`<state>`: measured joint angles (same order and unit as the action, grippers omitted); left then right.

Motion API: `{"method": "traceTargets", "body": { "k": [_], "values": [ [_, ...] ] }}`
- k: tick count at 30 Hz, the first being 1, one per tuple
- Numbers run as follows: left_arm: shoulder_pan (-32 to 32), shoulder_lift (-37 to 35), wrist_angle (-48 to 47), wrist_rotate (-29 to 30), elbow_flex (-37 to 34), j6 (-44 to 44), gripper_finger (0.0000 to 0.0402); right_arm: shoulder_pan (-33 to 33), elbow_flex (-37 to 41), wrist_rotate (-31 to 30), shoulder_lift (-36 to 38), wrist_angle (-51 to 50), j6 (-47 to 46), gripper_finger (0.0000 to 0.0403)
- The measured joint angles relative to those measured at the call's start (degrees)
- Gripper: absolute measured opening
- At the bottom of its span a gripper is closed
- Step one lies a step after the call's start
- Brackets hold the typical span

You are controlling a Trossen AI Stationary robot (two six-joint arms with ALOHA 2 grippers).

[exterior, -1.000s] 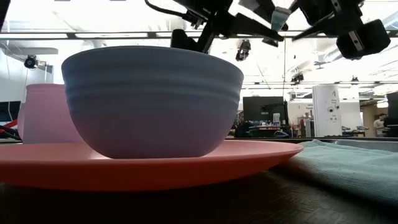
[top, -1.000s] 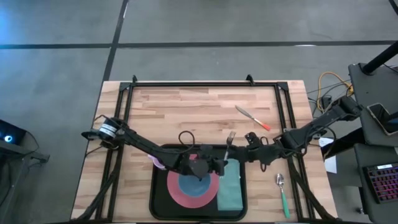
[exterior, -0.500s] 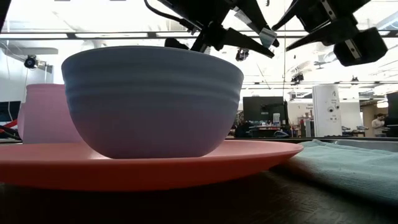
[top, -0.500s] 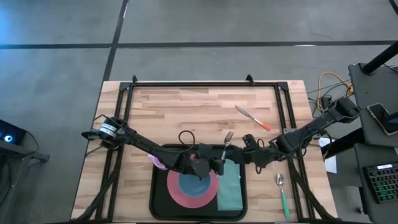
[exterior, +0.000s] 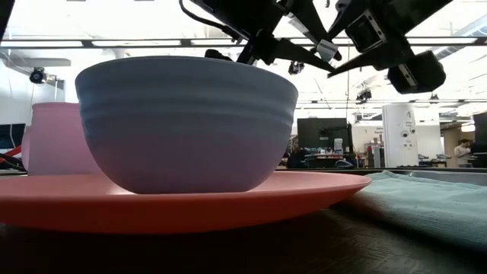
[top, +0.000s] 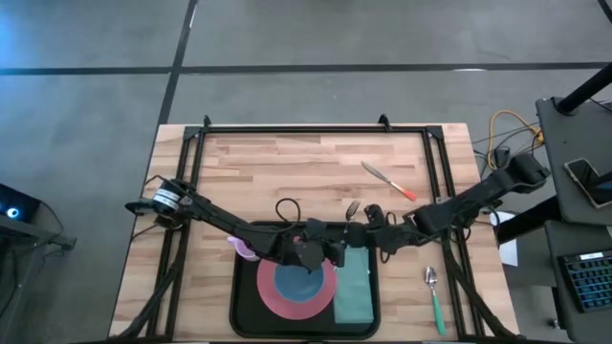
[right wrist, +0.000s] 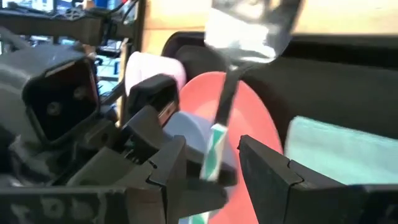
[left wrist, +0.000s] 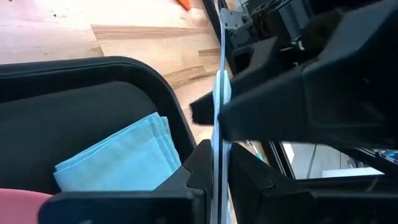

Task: Set up tray
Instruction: Put the fork on top of the napkin

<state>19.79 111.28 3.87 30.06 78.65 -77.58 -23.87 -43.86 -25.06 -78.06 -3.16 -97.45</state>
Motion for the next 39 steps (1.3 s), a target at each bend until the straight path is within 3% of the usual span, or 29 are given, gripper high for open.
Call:
{"method": "traceTargets", "body": {
  "k": [10, 30, 39],
  "values": [
    [0.0, 0.0, -5.4, 0.0, 0.0, -0.8, 0.0018, 0.3, -0.5, -0.2, -1.0, -1.2, 0.1, 0.0136],
    [0.0, 0.0, -4.2, -0.3, 0.0, -0.3, 0.0018, 1.0, -0.8, -0.5, -3.7, -0.9, -0.5, 0.0111],
    [0.0, 0.0, -7.1, -0.1, 0.0, -0.3, 0.0018, 1.6, -0.9, -0.5, -3.9, -0.8, -0.2, 0.0074]
  ]
}}
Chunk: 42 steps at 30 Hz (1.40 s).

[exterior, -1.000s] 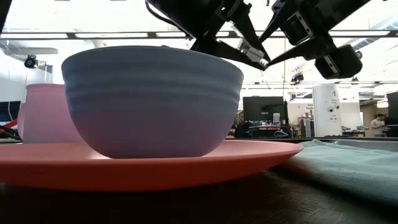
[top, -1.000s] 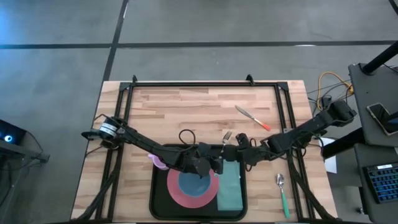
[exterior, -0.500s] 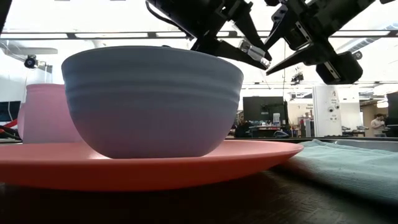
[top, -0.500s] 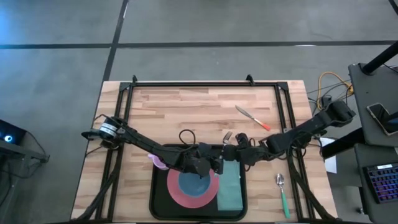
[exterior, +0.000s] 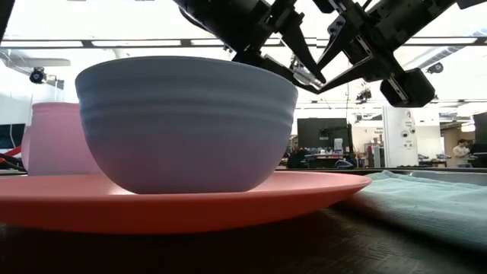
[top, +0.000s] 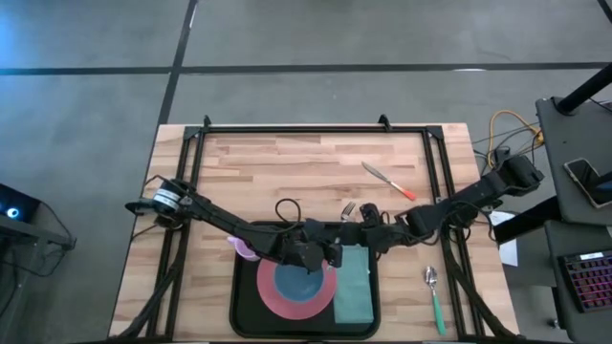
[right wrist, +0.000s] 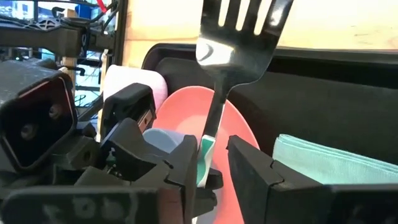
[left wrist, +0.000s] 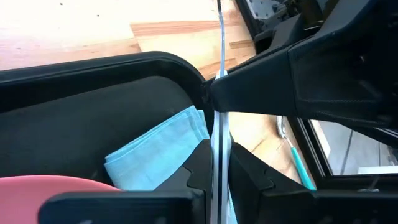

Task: Set up tray
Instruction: Put the fork on top of the napkin

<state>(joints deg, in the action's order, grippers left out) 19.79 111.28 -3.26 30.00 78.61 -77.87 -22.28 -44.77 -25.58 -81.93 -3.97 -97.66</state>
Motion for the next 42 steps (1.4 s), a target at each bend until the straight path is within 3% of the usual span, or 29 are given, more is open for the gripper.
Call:
{"method": "traceTargets", "body": {
  "k": [10, 27, 42],
  "values": [
    [0.0, 0.0, -0.2, 0.0, -0.2, 0.0, 0.0018, 0.4, 0.0, 0.0, 0.0, 0.2, 0.1, 0.0033],
    [0.0, 0.0, 0.7, 0.0, -0.2, 0.8, 0.0018, 1.2, 0.0, -0.3, 0.0, -0.1, 0.8, 0.0104],
    [0.0, 0.0, 0.7, -0.1, -0.2, 0.8, 0.0018, 1.4, 0.0, 0.1, 0.0, 0.3, 1.2, 0.0046]
  ]
}}
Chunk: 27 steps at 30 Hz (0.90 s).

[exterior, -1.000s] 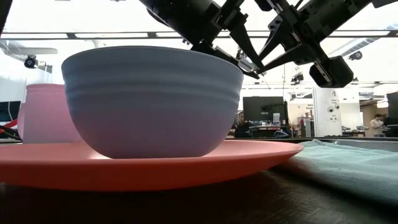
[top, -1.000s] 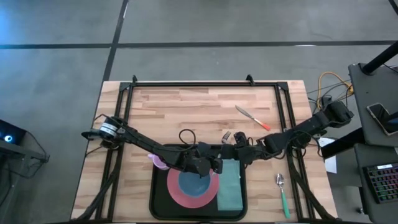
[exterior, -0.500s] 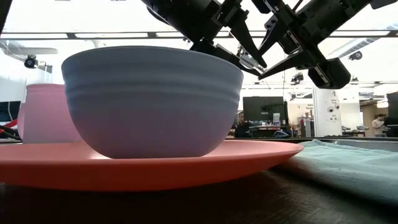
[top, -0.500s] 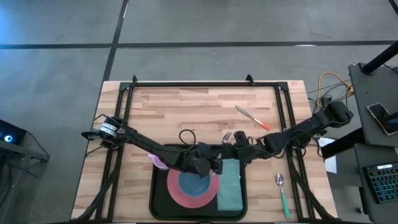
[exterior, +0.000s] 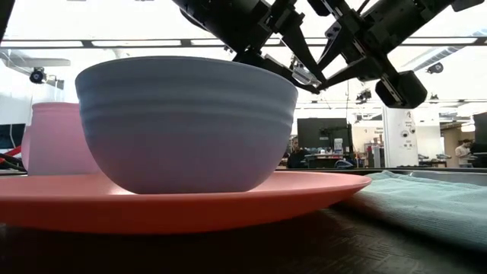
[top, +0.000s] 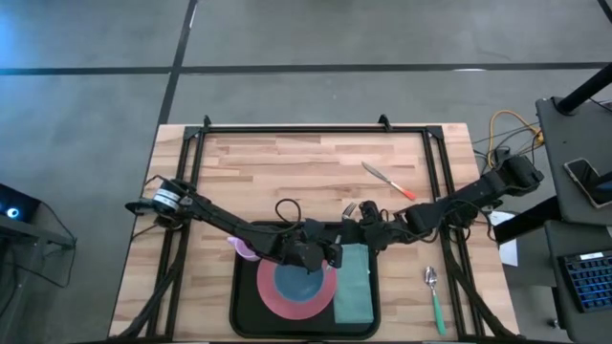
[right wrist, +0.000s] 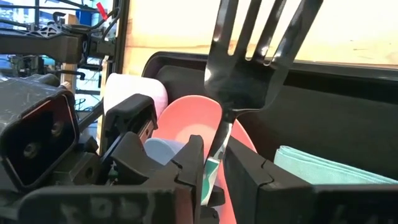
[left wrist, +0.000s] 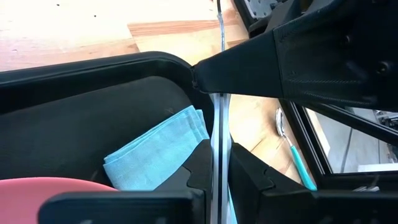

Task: Set up tray
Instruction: Put the fork on top of the napkin

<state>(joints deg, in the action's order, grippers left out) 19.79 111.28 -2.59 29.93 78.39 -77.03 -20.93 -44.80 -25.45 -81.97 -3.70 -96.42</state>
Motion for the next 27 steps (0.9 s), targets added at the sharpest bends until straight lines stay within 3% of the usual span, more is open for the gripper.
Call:
{"method": "traceTargets", "body": {
  "k": [16, 27],
  "values": [
    [0.9, -0.7, -0.7, -0.2, 0.2, 0.0, 0.0045, -0.1, 0.0, 1.0, 0.1, -2.3, 2.2, 0.0022],
    [4.4, -6.7, -6.9, 0.9, 0.2, 4.7, 0.0050, -3.8, 0.0, 14.2, 0.1, -3.6, -2.5, 0.0021]
  ]
}}
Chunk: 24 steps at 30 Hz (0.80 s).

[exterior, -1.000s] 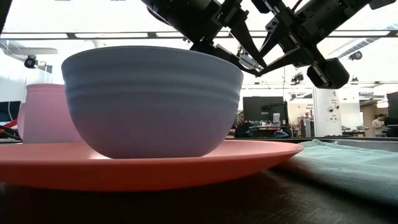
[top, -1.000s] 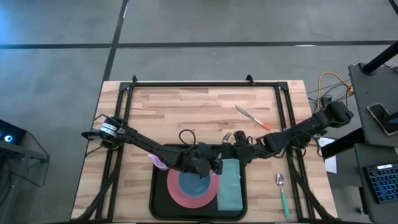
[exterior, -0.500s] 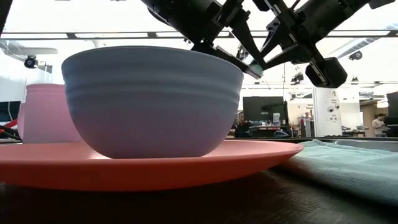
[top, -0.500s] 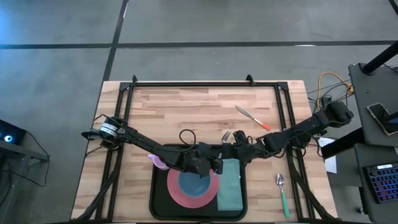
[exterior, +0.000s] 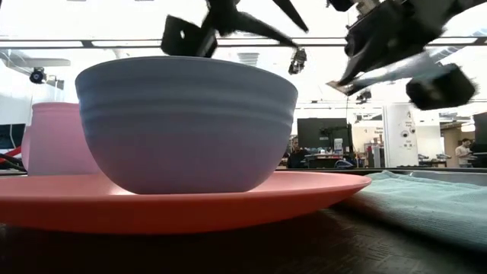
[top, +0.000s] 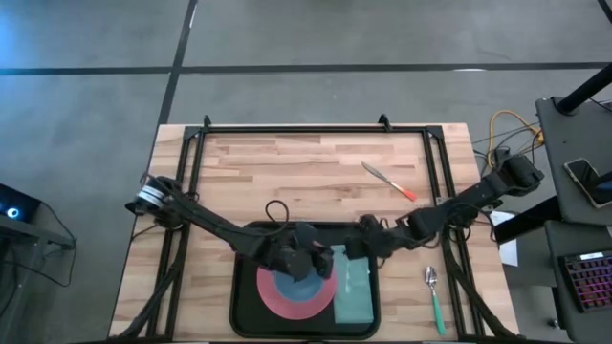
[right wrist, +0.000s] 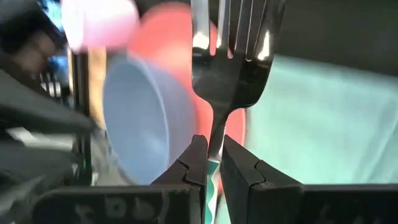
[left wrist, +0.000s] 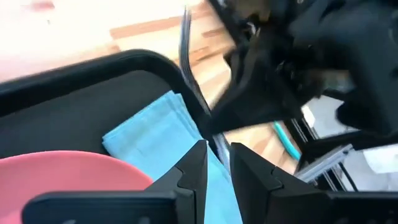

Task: Set up tray
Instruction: Put the fork on top of the napkin

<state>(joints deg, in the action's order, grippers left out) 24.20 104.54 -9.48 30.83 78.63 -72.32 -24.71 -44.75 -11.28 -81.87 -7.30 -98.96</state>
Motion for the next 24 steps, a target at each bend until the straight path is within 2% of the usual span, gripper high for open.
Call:
{"method": "traceTargets", "body": {
  "k": [5, 10, 14, 19, 24],
  "values": [
    [2.0, -2.8, -2.7, 5.5, 0.0, 1.3, 0.0049, -4.3, 0.0, 2.4, -1.1, -0.3, -6.9, 0.0021],
    [2.3, -5.3, -3.7, 7.3, 0.0, 3.9, 0.0049, -6.5, 0.0, 3.0, -5.8, 2.7, -10.8, 0.0021],
    [2.4, -6.3, -4.5, 8.6, 0.0, 5.9, 0.0049, -6.4, -0.7, 4.6, -10.6, 8.1, -10.5, 0.0021],
    [2.4, -6.5, -5.1, 8.7, 0.0, 6.0, 0.0049, -4.7, -2.8, 8.1, -15.3, 7.5, -6.7, 0.0020],
    [2.7, -6.5, -5.9, 8.7, 0.0, 5.9, 0.0049, -3.7, -2.9, 8.4, -16.4, 6.9, -5.9, 0.0020]
  ]
}}
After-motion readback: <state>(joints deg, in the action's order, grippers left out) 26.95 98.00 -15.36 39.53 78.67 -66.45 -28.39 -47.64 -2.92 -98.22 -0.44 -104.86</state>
